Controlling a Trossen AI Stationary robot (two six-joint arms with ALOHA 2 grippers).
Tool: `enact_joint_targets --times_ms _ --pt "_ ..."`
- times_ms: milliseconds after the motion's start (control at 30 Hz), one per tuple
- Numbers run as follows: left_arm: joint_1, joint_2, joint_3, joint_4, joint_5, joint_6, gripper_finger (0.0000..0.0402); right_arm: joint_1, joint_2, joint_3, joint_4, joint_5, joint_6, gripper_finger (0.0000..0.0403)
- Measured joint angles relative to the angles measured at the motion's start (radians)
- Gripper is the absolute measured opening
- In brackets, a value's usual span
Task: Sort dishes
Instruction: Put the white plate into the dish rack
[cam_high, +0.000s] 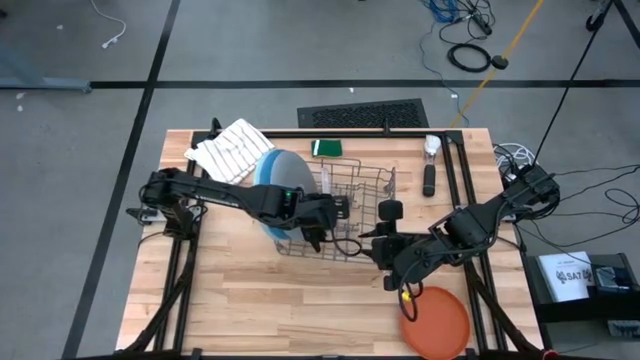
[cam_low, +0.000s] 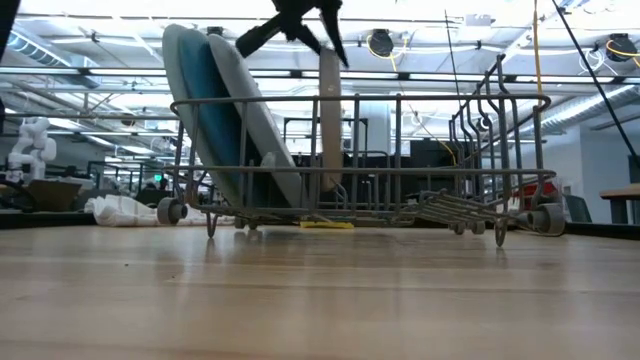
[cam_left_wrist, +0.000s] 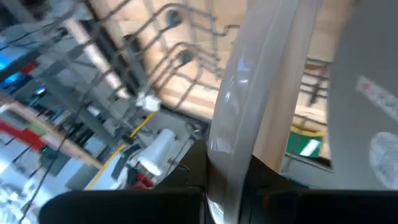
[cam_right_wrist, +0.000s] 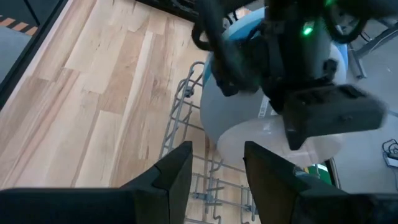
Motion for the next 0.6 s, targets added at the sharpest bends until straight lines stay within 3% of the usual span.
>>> enact_joint_targets --times_ms 600 --pt "-0.009 0.005 0.001 -0.093 -0.016 -0.052 0.0054 0.005 0.000 0.000 0.000 0.000 0.001 0.0139"
